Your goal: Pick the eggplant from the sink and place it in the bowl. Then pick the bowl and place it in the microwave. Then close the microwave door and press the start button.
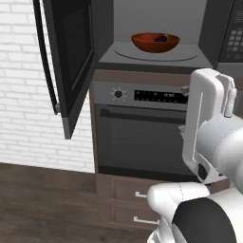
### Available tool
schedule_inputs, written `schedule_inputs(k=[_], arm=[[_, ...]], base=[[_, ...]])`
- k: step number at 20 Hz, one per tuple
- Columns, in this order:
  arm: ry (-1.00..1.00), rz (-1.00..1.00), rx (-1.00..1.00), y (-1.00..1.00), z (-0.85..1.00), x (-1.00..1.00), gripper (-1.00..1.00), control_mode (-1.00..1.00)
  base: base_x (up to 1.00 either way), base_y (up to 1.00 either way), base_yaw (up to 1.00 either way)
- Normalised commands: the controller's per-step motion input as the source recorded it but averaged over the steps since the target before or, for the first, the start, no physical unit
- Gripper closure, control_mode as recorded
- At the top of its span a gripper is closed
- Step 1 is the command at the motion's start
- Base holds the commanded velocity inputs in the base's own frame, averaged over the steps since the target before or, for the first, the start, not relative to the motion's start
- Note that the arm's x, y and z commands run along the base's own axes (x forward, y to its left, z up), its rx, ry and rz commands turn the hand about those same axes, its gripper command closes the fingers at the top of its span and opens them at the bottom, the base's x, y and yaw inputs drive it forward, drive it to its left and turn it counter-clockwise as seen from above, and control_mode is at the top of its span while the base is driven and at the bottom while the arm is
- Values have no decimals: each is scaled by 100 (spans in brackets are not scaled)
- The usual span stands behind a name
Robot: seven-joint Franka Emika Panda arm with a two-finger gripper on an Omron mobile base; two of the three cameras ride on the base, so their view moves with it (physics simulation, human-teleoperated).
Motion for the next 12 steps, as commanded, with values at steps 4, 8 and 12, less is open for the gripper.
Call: schedule_inputs(k=[4,8,12], arm=[[-1,0,0,70,0,-6,-100,-100],[-3,0,0,75,0,-10,-100,-100],[-5,0,1,68,-6,-18,-100,-100]], base=[[0,0,0],[0,0,0],[0,0,0]])
